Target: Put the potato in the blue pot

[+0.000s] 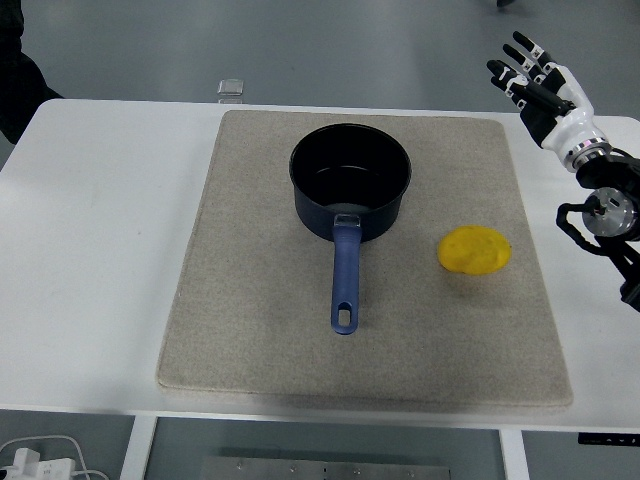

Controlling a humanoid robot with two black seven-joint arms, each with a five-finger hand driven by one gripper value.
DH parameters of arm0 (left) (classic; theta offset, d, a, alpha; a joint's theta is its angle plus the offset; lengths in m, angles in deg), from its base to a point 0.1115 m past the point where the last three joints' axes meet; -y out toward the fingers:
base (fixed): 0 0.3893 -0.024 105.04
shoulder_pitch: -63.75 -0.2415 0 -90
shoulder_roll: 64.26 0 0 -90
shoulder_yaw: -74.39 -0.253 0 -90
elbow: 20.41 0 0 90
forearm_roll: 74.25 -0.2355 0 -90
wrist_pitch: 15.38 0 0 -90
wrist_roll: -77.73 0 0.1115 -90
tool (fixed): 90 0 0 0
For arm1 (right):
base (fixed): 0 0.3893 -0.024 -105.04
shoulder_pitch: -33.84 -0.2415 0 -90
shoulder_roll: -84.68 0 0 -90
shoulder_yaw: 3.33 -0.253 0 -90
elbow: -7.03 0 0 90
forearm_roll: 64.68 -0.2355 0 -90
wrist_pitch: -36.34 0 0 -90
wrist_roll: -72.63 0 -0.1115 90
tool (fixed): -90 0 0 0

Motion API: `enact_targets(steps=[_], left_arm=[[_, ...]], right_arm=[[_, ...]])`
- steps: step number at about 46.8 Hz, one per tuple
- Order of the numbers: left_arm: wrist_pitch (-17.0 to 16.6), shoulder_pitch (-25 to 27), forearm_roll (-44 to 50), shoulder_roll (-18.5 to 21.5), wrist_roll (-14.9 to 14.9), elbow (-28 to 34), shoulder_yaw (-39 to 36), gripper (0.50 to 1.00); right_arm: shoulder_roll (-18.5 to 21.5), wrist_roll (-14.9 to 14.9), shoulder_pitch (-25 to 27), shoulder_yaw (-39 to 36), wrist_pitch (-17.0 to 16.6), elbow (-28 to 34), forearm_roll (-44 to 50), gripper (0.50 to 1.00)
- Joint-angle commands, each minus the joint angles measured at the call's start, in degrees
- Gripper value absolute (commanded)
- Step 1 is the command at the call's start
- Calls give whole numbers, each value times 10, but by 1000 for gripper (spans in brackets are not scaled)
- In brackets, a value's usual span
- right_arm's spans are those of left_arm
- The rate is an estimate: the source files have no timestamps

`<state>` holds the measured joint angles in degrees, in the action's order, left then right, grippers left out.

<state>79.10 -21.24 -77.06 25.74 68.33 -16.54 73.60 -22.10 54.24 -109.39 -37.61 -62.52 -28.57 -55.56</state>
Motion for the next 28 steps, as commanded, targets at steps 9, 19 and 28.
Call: enact_targets(steps=[9,19,28], left_arm=[[0,0,0,0,0,0,0,996],[0,-1,0,0,0,0,0,996],[0,-1,0,0,0,0,0,996]], right_arm=[[-58,-4,-4,105,-20,-57,48,928],[-113,-12,-4,156,-24,-96,102,928],[-171,-26,-5,188,-25,-150,152,928]])
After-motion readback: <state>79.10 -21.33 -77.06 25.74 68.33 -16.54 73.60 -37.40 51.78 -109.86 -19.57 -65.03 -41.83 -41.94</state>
